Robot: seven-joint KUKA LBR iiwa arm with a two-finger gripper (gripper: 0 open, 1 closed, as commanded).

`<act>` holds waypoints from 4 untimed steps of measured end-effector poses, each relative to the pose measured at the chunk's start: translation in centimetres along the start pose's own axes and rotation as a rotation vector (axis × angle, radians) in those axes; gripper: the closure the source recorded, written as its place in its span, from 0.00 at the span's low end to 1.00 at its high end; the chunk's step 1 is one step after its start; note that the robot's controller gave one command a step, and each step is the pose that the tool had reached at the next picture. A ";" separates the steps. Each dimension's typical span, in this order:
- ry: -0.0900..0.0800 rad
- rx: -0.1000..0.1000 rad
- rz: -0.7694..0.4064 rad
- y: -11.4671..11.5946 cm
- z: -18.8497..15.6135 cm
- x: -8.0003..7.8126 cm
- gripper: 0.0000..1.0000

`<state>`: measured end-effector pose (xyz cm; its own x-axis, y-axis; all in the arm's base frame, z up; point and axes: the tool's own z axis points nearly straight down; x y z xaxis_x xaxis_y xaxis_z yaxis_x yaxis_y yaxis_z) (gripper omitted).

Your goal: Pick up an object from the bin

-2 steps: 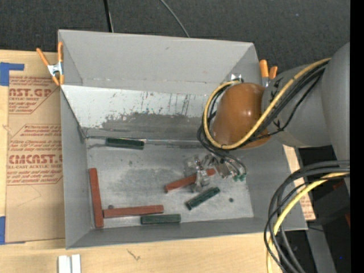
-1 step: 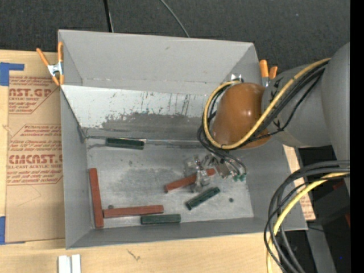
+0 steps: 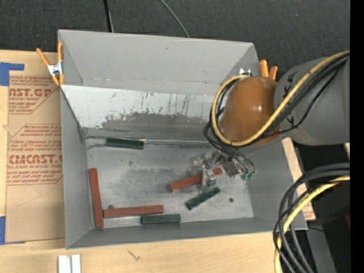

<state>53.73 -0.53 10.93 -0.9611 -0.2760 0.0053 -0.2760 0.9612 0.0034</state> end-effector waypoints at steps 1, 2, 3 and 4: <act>-0.008 0.003 -0.034 1.3 -10.3 -3.8 1.00; -0.008 0.003 -0.034 1.3 -10.3 -3.8 0.00; -0.008 0.003 -0.034 1.3 -10.3 -3.8 0.00; -0.013 0.005 -0.133 0.9 -7.6 -3.3 0.00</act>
Offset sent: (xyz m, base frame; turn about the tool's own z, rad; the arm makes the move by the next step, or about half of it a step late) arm 0.0000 0.0000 0.0000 0.0000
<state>56.68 1.19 18.53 -0.9162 -0.4007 -0.0077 -0.4007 0.9162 -0.0022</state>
